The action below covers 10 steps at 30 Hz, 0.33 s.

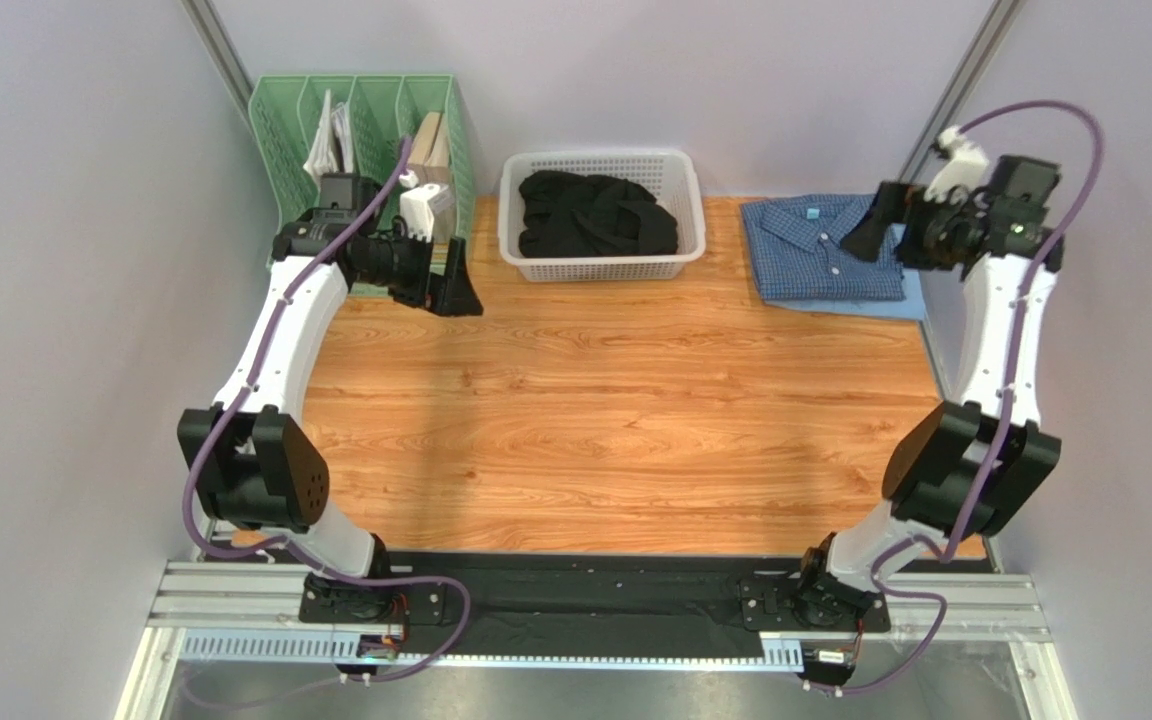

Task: Fold and stack the long sleeve shirts
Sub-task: Neatly place the folded shirt to the corner

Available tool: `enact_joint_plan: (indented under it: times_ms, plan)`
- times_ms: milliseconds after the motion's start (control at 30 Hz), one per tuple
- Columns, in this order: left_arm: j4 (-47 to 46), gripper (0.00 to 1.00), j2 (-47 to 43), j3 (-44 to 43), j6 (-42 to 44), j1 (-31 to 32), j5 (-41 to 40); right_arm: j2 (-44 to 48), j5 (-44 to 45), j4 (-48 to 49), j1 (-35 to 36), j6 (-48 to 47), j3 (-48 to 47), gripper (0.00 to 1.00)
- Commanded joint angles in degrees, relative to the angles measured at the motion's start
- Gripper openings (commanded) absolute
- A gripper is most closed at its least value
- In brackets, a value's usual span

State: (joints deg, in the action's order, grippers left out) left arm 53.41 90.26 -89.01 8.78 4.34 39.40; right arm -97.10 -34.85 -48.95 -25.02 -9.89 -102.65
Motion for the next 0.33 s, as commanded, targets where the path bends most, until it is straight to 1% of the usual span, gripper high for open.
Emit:
enact_joint_plan:
  times_ms: [0, 33, 67, 100, 167, 200, 300]
  plan:
    - [1.09, 0.99, -0.87, 1.99, -0.08, -0.56, -4.32, 6.03, -0.84, -4.50, 8.02, -0.74, 15.52, 1.00]
    - [0.82, 0.99, -1.13, 4.35, 0.45, -0.47, -5.20, 7.35, -0.05, -4.23, 9.53, -1.01, 17.90, 1.00]
    - [0.39, 0.99, -1.75, 5.68, 0.54, -0.47, -5.56, 9.63, 1.26, -3.70, 11.03, -1.10, 22.88, 1.00]
    - [0.03, 0.99, -2.10, 7.08, 0.63, -0.47, -6.08, 10.61, 1.71, -2.22, 13.91, -1.18, 25.28, 1.00]
    - [-1.63, 0.99, -3.41, 11.65, 1.33, -0.47, -8.10, 12.97, 4.25, -0.80, 16.91, -1.10, 31.16, 1.00]
    - [-1.81, 0.99, -3.86, 12.89, 1.77, -0.47, -8.63, 13.60, 4.96, 0.59, 19.63, -1.01, 32.59, 1.00]
    - [-2.95, 0.99, -6.49, 16.49, 2.91, -0.47, -10.91, 15.70, 8.39, 2.53, 24.03, -1.10, 36.45, 1.00]
